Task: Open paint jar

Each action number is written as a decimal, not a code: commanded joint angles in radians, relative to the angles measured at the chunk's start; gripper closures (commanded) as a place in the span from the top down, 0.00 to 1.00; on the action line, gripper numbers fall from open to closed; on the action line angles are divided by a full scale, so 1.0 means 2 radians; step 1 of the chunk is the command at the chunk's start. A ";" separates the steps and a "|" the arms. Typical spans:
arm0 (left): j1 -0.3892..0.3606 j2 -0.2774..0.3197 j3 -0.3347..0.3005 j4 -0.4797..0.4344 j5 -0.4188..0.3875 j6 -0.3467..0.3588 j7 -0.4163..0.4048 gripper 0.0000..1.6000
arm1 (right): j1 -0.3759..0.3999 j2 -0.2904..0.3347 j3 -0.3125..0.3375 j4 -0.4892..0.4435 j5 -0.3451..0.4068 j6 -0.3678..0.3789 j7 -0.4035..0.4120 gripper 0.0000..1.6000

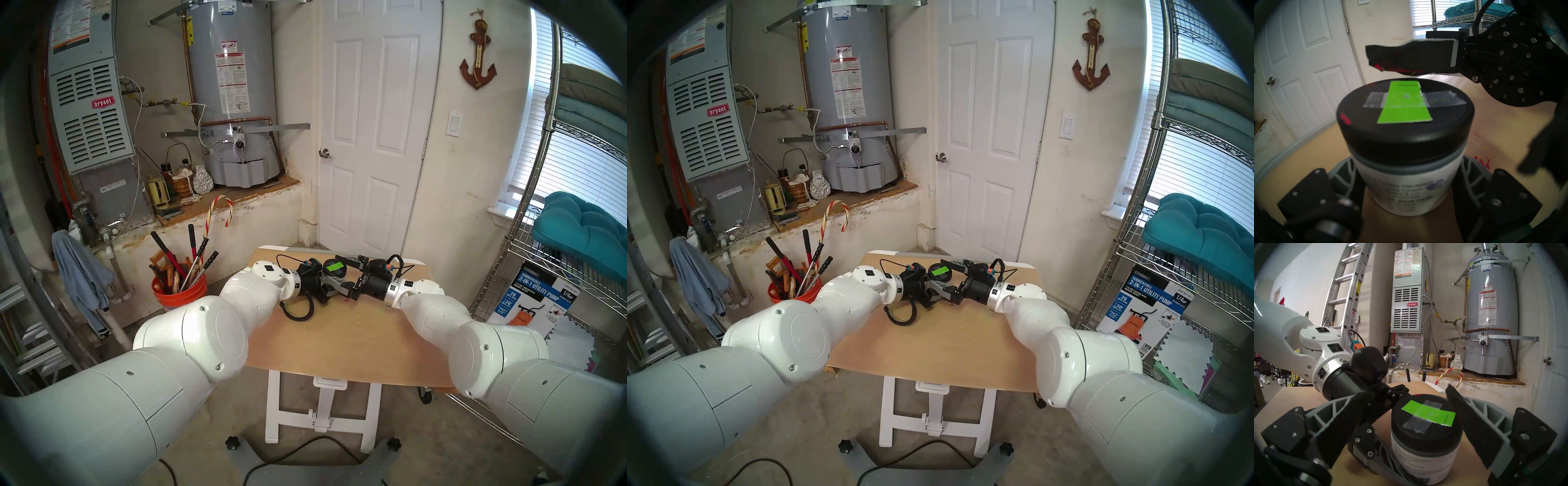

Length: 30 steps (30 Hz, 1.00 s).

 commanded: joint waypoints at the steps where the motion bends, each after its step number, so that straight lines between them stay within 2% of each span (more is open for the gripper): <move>1: 0.000 0.004 -0.001 0.001 0.001 -0.002 -0.001 0.00 | 0.006 -0.007 -0.007 -0.020 -0.009 0.000 -0.015 1.00; 21: 0.000 0.004 -0.004 0.001 0.003 -0.005 -0.002 0.00 | 0.011 -0.005 -0.018 -0.038 -0.034 0.031 -0.039 1.00; 22: 0.000 0.004 -0.005 0.001 0.004 -0.007 -0.002 0.00 | 0.009 -0.004 -0.020 -0.046 -0.042 0.045 -0.048 1.00; 30: 0.000 0.005 -0.006 0.002 0.006 -0.008 -0.002 0.00 | 0.004 -0.004 -0.026 -0.053 -0.050 0.063 -0.058 1.00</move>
